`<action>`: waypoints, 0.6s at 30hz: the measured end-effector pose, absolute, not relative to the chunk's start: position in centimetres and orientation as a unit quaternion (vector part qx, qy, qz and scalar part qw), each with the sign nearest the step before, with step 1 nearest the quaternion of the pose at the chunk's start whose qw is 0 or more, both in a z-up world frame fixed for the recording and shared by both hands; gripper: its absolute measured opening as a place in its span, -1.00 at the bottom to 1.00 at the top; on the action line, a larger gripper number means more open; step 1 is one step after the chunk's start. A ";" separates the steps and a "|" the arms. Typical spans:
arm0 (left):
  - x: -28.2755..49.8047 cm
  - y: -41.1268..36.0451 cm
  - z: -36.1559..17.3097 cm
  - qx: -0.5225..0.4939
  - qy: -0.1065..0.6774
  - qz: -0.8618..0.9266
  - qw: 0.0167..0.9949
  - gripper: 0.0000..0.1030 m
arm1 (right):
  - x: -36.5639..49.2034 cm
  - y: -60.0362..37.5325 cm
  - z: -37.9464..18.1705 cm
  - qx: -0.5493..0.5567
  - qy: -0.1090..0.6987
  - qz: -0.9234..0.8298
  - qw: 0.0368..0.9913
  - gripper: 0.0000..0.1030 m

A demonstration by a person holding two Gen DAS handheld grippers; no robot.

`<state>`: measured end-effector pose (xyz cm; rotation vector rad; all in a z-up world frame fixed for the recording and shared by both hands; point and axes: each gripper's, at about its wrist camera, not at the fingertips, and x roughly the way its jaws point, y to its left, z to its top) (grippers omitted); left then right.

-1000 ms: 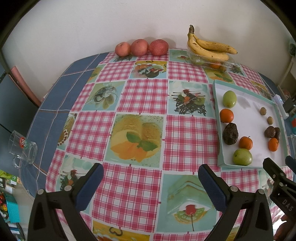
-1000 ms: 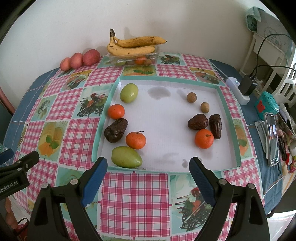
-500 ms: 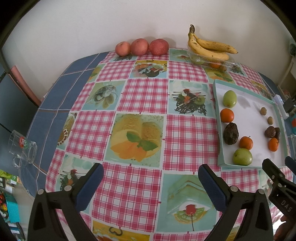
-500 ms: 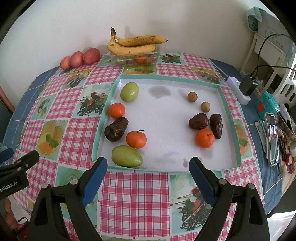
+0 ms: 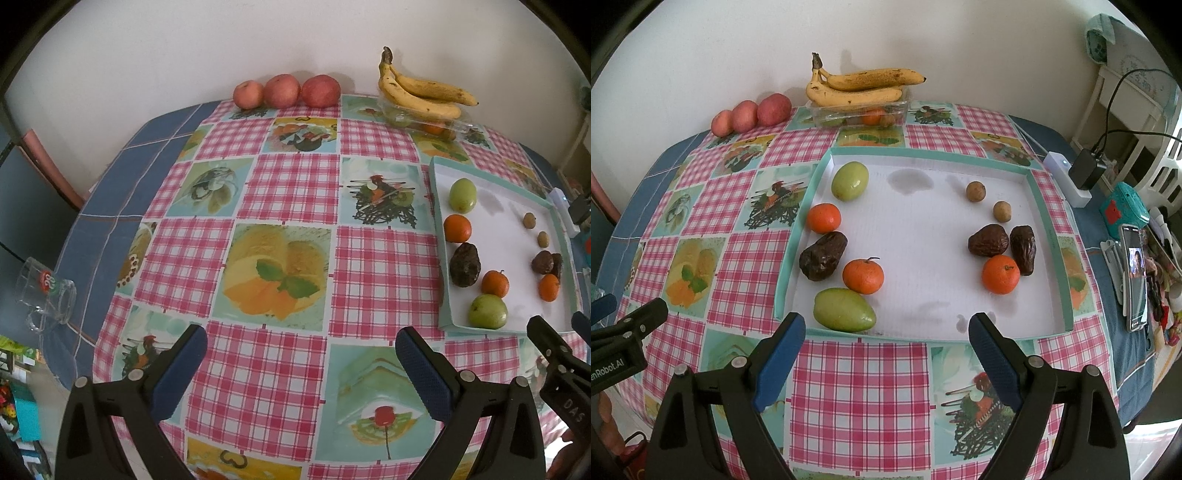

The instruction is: Organize fruits

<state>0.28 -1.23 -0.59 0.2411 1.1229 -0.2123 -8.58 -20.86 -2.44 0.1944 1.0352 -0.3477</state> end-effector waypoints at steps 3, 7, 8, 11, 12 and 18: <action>0.3 -1.2 -0.6 0.115 0.532 -0.095 0.834 1.00 | -8.6 -20.9 -2.5 0.092 0.492 -0.165 0.850 0.76; 0.4 -1.2 -0.8 0.116 0.534 -0.093 0.832 1.00 | -8.6 -20.9 -2.5 0.092 0.492 -0.164 0.850 0.76; 0.4 -1.2 -0.8 0.116 0.535 -0.092 0.832 1.00 | -8.6 -20.9 -2.5 0.092 0.492 -0.165 0.850 0.76; 0.4 -1.2 -0.8 0.118 0.535 -0.090 0.832 1.00 | -8.6 -20.9 -2.5 0.093 0.492 -0.165 0.850 0.76; 0.4 -1.2 -0.8 0.118 0.535 -0.089 0.832 1.00 | -8.7 -20.9 -2.5 0.093 0.492 -0.165 0.850 0.76; 0.4 -1.0 -0.8 0.118 0.535 -0.087 0.832 1.00 | -8.7 -20.9 -2.5 0.093 0.492 -0.164 0.850 0.76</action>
